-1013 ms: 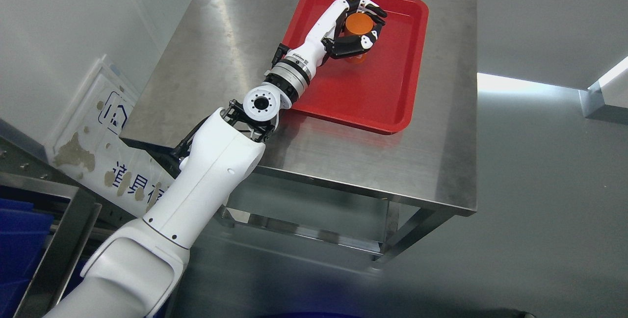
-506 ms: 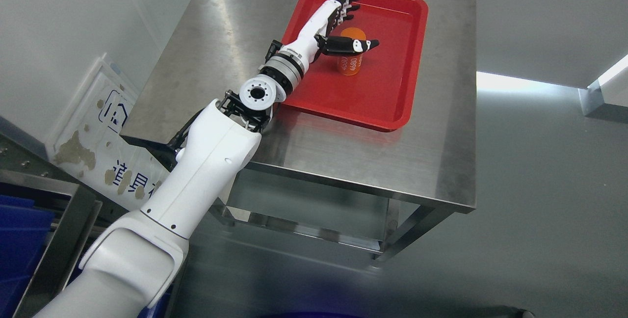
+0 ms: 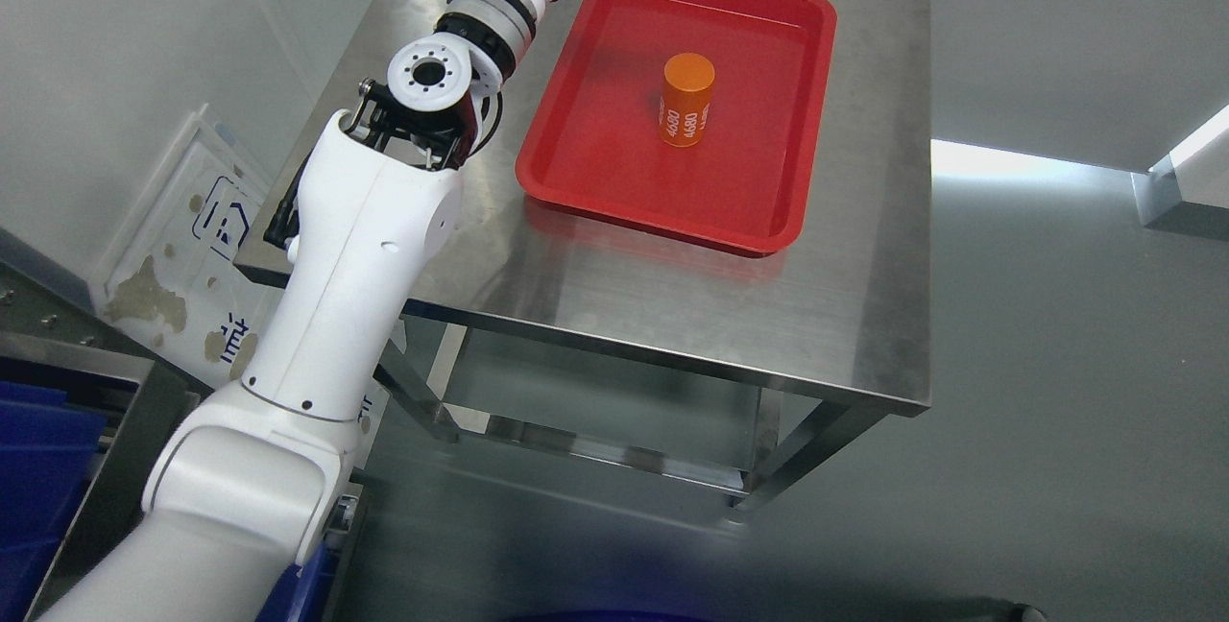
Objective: Grab orange capacitor from left shelf to right desk
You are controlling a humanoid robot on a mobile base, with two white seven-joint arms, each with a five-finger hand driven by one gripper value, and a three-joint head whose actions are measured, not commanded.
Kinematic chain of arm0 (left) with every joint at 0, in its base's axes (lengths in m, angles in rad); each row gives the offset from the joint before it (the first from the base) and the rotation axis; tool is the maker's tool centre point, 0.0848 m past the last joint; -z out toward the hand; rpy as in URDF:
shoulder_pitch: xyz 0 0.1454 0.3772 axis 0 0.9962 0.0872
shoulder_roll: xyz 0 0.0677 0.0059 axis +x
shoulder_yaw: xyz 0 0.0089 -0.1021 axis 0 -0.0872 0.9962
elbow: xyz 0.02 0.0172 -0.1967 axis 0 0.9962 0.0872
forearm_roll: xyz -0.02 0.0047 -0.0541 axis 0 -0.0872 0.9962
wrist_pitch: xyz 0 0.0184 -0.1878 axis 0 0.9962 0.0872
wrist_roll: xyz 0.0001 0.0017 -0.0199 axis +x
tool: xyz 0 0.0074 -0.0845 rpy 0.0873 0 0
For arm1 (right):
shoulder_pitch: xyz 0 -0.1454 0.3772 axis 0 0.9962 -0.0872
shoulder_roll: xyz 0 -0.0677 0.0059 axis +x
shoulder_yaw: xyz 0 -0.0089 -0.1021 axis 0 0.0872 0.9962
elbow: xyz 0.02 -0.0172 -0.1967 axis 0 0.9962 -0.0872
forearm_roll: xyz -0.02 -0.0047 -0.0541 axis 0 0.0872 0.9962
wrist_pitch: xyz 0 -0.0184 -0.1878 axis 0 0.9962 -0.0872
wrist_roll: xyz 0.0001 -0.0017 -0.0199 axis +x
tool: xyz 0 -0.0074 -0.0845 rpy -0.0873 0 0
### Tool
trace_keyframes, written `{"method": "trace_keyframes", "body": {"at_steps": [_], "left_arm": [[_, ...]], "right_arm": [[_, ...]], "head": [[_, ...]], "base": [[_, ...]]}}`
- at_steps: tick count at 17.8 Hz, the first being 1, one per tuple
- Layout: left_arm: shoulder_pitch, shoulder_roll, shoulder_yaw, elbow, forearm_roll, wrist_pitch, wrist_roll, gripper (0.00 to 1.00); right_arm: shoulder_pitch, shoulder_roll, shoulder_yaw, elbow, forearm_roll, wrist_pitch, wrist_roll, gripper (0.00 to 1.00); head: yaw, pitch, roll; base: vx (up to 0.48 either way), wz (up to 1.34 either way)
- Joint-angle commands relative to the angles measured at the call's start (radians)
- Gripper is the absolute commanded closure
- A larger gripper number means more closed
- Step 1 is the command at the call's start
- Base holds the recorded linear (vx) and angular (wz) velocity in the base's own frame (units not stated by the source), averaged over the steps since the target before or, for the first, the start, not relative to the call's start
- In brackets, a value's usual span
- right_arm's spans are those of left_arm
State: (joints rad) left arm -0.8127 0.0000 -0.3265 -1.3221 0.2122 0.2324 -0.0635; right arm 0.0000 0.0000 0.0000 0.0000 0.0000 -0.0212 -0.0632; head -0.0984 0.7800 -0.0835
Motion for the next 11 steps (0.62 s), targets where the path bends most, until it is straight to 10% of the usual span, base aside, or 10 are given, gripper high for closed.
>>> {"method": "trace_keyframes", "body": {"at_steps": [1,11], "left_arm": [[0.287,0.018,0.250,-0.399,0.001,0.008,-0.041,0.00],[0.512,0.018,0.233,-0.399,-0.001,-0.260,0.122,0.00]], "right_arm": [[0.003,-0.017,-0.017,-0.017,0.003,0.000,0.000,0.00],[0.003,-0.017,-0.017,-0.017,0.003,0.000,0.000,0.00]], "head": [[0.0000,0.000,0.000],[0.0000,0.000,0.000]], "base": [[0.000,0.00],[0.000,0.00]]}}
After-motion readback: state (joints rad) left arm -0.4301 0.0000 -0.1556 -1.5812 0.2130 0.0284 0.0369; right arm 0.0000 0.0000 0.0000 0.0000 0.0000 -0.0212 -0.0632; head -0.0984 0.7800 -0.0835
